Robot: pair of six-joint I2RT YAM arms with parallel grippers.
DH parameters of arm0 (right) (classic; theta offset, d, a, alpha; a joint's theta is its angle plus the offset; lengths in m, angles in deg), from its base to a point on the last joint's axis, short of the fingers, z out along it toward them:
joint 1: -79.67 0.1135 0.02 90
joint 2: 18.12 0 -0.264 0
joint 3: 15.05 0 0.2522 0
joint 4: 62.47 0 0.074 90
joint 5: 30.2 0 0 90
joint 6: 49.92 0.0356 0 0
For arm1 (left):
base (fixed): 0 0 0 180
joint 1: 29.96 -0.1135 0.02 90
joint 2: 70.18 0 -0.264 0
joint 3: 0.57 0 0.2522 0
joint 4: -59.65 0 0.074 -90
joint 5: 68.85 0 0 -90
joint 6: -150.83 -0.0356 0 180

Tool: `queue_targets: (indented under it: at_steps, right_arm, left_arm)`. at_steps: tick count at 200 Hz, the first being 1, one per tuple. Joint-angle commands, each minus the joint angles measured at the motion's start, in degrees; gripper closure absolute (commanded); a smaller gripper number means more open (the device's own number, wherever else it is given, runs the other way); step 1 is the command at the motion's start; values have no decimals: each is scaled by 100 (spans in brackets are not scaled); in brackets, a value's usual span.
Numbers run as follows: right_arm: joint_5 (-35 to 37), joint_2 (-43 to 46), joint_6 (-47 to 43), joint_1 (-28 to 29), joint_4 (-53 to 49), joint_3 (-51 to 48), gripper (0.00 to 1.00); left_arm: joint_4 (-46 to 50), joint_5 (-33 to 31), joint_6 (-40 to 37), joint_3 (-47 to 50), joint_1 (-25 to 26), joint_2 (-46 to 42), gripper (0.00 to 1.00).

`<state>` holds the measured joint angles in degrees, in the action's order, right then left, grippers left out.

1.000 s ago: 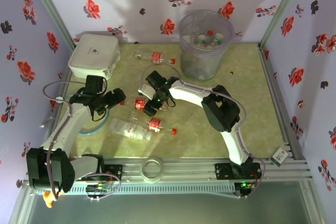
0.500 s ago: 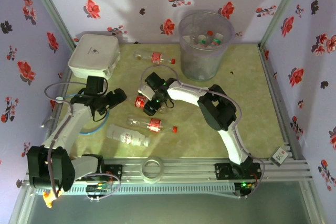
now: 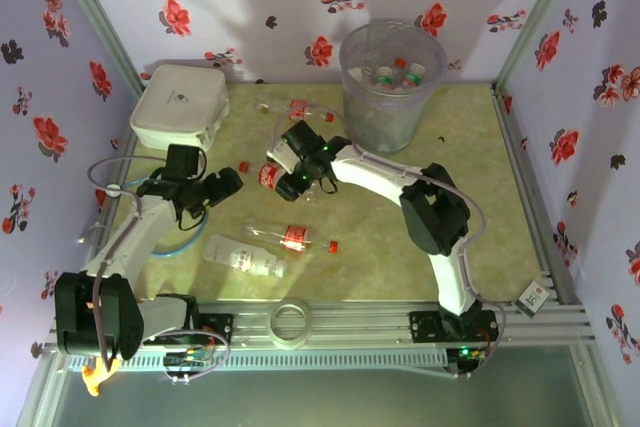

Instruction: Put the plastic bottles in the bin

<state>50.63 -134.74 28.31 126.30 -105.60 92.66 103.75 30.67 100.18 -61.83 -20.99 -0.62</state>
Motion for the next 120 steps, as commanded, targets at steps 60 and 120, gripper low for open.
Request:
queue_targets:
  at_steps: [60,120]
  right_arm:
    - [527,1572,602,-443,-219,269,44]
    - [1770,2672,758,-1254,-317,596,46]
  left_arm:
    - [-247,169,-14,-151,17,355,8]
    - [-422,199,32,-190,112,549,8]
